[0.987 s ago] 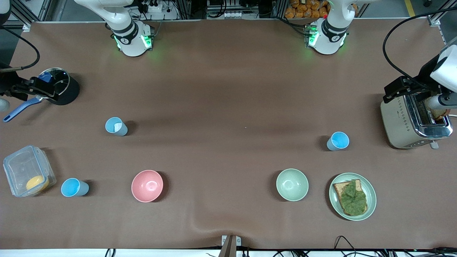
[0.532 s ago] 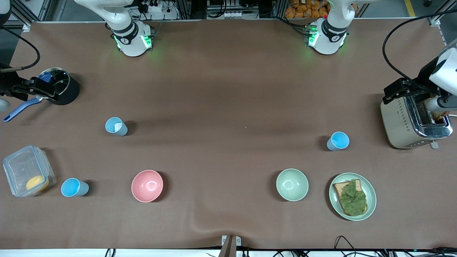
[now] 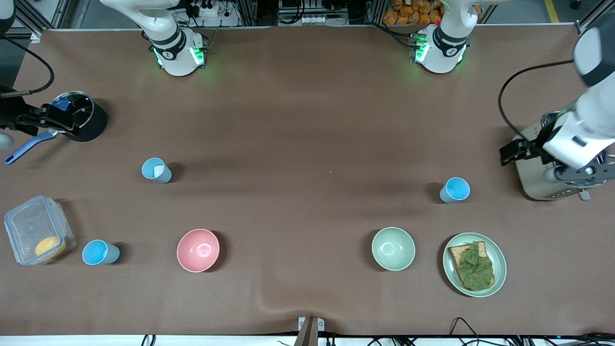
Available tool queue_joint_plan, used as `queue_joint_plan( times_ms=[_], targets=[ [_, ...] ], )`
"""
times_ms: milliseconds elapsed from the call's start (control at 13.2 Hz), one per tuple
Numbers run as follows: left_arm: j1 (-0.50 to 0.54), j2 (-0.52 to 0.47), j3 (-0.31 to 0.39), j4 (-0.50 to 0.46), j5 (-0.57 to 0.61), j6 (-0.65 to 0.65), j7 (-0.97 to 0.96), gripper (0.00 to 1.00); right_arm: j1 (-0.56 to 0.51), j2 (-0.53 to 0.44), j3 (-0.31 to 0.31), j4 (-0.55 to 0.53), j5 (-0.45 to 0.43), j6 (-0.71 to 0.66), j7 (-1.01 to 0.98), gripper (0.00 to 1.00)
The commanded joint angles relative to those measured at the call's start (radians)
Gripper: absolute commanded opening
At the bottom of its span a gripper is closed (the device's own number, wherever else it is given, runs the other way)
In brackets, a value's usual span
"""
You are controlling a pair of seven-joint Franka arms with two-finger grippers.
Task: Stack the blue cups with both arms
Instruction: 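Reach the right gripper and the left gripper toward separate blue cups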
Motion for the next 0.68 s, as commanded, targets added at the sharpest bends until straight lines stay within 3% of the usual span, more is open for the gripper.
queue_joint_plan(
  times_ms=[0, 228, 608],
  targets=[
    [0.011, -0.021, -0.008, -0.131, 0.019, 0.14, 0.007, 1.0, -0.016, 0.014, 0.021, 0.003, -0.014, 0.004, 0.009, 1.0],
    [0.022, 0.042, -0.008, -0.211, 0.019, 0.304, 0.007, 1.0, 0.02, 0.034, 0.021, 0.006, -0.012, 0.004, 0.003, 1.0],
    [0.025, 0.209, -0.008, -0.211, 0.016, 0.452, 0.004, 1.0, 0.092, 0.228, 0.019, -0.003, -0.009, 0.065, 0.013, 1.0]
  ],
)
